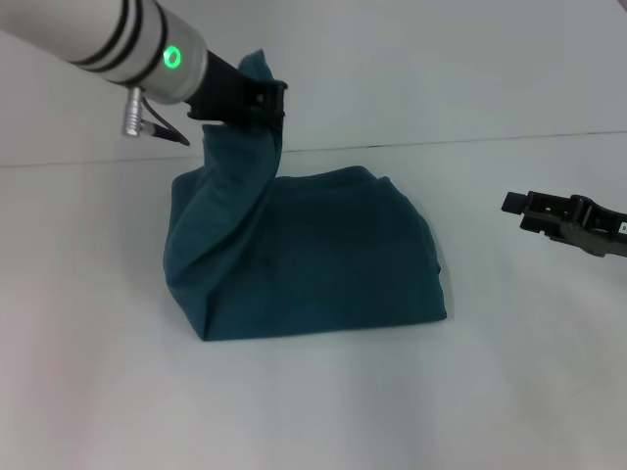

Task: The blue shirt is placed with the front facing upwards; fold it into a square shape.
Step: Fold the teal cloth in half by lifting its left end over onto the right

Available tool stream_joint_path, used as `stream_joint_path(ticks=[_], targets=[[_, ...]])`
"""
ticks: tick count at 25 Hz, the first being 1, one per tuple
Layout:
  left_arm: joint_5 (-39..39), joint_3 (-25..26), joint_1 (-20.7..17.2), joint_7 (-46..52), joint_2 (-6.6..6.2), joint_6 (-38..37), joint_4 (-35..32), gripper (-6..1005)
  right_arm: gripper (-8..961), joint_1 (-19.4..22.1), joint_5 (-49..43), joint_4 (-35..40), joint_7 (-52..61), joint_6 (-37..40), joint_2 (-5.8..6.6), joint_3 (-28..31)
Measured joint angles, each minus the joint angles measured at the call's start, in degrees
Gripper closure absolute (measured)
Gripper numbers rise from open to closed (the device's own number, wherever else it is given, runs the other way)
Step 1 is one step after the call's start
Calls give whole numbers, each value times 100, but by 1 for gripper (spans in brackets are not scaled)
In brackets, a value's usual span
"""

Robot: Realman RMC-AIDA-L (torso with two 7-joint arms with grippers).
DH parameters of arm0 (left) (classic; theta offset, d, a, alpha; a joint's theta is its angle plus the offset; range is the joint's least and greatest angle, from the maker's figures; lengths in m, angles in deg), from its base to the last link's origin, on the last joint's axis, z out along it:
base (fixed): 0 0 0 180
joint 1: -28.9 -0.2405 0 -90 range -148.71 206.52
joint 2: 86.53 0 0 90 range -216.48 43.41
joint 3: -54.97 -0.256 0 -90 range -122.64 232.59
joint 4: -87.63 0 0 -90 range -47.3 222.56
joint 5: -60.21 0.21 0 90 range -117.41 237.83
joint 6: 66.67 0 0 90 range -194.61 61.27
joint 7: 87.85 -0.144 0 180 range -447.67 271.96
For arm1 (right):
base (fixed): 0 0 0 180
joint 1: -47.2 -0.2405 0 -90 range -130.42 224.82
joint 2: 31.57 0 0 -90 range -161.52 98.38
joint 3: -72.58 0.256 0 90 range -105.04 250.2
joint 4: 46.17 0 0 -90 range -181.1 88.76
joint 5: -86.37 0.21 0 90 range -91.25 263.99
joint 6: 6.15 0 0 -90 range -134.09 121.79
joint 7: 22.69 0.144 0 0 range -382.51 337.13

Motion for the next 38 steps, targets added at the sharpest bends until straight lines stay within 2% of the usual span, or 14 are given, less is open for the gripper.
stream_joint_path(ticks=[2,8,12,25,32,35,38], targets=[[0,-24,-20,34,10,44,5,809,327,-9,0,-9,0,-29,-3,0],[-8,-62,156,27,25,647,939,803,328,-50,-18,-84,-5,-89,-9,-6],[-131,-62,203,12,29,920,1230,799,328,-65,-62,-84,-7,-113,-8,-8],[-439,-71,313,-12,32,1204,1494,786,328,-77,-70,-84,-9,-113,-8,-9],[-1268,-158,315,-519,-5,1475,1805,778,328,-77,-81,-84,-9,-113,-8,-8],[-1402,-151,304,-550,11,1571,1809,775,327,-77,-122,-84,-9,-117,-8,-8],[-1884,-177,238,-780,9,1566,1787,772,328,-77,-132,-84,-9,-120,-8,-9]])
